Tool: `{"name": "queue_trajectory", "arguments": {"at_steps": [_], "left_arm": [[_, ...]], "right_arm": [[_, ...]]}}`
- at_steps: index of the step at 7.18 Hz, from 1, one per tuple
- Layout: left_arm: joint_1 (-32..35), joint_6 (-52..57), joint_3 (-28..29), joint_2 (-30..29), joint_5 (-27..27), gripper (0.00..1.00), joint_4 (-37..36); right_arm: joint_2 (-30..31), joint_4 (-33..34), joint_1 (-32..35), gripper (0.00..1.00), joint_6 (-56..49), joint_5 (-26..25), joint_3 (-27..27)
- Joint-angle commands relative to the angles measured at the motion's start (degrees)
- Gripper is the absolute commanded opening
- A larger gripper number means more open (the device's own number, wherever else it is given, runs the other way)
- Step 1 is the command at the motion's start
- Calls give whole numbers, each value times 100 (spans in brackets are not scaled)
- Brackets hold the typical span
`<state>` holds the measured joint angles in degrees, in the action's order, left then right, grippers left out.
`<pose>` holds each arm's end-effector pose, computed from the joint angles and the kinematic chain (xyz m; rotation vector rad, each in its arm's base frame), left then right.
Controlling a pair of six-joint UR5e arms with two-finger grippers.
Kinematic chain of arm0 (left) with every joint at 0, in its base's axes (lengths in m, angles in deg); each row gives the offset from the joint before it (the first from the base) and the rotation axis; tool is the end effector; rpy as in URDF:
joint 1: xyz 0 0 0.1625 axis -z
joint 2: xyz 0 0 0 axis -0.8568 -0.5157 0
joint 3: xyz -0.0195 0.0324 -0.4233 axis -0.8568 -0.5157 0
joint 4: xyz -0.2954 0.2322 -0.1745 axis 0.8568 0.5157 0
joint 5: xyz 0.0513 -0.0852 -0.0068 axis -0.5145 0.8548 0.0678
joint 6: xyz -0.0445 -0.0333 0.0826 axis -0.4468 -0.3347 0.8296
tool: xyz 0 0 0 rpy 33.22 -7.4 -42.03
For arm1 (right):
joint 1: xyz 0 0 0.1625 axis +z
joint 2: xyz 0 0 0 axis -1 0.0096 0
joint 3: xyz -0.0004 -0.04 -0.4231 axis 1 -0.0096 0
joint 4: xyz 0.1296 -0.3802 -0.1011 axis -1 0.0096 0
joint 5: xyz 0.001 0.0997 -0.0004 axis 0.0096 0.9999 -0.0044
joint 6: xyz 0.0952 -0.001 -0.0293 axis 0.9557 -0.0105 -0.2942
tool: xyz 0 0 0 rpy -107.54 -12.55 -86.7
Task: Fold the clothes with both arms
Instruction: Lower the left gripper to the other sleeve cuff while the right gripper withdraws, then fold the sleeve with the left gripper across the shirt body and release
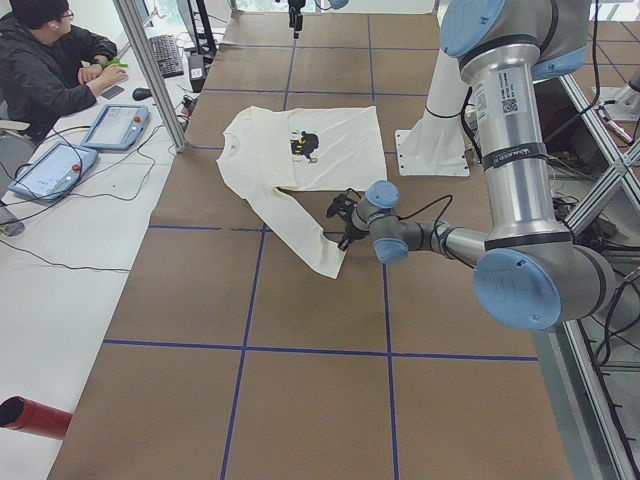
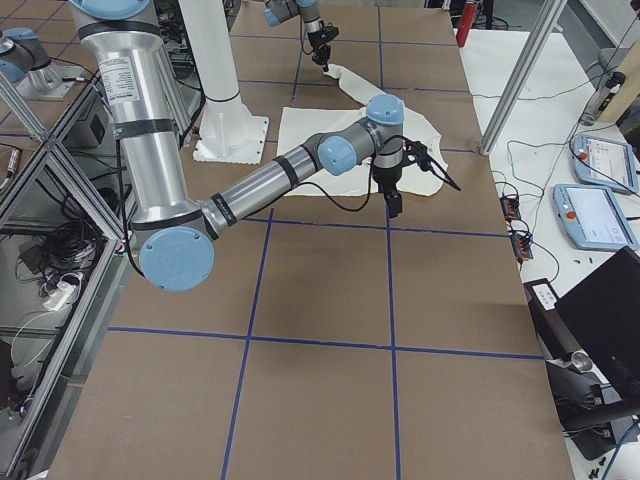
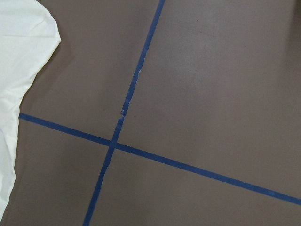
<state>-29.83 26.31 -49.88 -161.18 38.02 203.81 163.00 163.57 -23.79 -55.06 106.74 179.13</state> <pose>0.3115 -0.3177 0.5099 0.5783 0.8548 0.3162 -0.1558 -0.5331 0.3930 0.2766 -0.7444 -0.2041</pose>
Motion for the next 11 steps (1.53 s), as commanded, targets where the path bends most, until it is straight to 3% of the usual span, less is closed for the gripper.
{"name": "queue_trajectory", "arguments": {"at_steps": [1, 5, 6, 7, 8, 9, 10, 11], "left_arm": [[671, 22, -1, -1128, 21, 0, -764], [1121, -47, 252, -4246, 38, 0, -4032], [1148, -92, 524, -4872, 38, 0, -4266], [1148, -457, 883, -5305, 38, 0, -4277], [1148, -835, 1687, -6179, 38, 0, -4268], [1113, -1204, 2887, -7050, 12, 0, -4172], [1026, -1226, 3682, -7493, -6, 0, -3745], [616, -1174, 4056, -7463, -32, 0, -3097]], "right_arm": [[0, 0, 0, 100, 9, -1, -5], [26, 0, 0, 100, 0, -19, -5], [26, 0, 0, 100, 0, -19, -5], [35, 0, 0, 100, 0, -28, -5], [35, 0, 9, 100, 0, -28, -5], [35, 0, 9, 100, 9, -28, 4], [27, 0, 9, 100, 70, -28, 4], [35, 0, 9, 100, 88, -28, 22]]}}
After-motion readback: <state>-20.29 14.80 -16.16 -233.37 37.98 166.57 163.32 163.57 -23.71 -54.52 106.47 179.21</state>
